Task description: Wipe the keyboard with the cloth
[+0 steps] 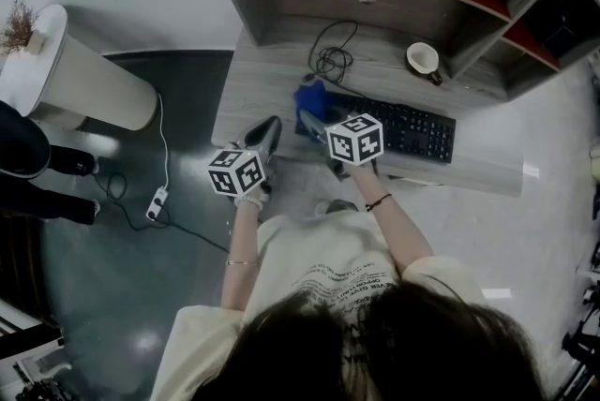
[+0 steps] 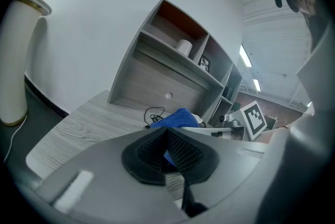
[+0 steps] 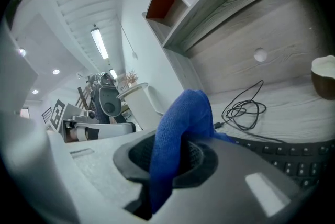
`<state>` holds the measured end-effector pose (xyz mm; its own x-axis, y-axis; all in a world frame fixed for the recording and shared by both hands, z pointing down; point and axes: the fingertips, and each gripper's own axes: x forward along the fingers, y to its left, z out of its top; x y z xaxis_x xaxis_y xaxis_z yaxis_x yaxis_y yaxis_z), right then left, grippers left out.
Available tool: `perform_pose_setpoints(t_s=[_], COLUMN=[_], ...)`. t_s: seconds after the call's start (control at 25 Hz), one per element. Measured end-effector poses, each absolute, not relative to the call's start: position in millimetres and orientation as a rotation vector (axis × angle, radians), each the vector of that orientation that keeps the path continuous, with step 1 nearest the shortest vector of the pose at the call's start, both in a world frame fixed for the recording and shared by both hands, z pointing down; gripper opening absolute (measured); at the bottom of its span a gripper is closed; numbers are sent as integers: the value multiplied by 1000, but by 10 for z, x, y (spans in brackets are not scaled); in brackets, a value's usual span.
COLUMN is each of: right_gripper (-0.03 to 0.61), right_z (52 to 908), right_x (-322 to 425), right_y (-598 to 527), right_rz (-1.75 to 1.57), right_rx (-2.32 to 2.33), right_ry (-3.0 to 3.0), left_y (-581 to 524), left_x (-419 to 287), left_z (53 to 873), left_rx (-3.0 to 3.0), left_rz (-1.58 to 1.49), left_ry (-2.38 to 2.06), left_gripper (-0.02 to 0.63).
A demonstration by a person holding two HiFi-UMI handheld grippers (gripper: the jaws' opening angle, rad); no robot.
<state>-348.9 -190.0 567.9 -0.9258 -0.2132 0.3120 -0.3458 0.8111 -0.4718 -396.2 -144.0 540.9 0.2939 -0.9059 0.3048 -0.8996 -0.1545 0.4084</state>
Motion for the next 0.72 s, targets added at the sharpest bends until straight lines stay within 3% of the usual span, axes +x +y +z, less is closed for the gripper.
perform_pose_setpoints(t_s=[0.72], right_gripper=[58], right_z=[5359], right_x=[-3437], right_y=[-1719], right_rz=[832], right_rx=[188], right_ry=[-2817], left_y=[-1271], left_x=[-3806], left_z=[5072], left_rx=[2006], left_rz=[-82], left_ry=[-1751], left_gripper=[-12])
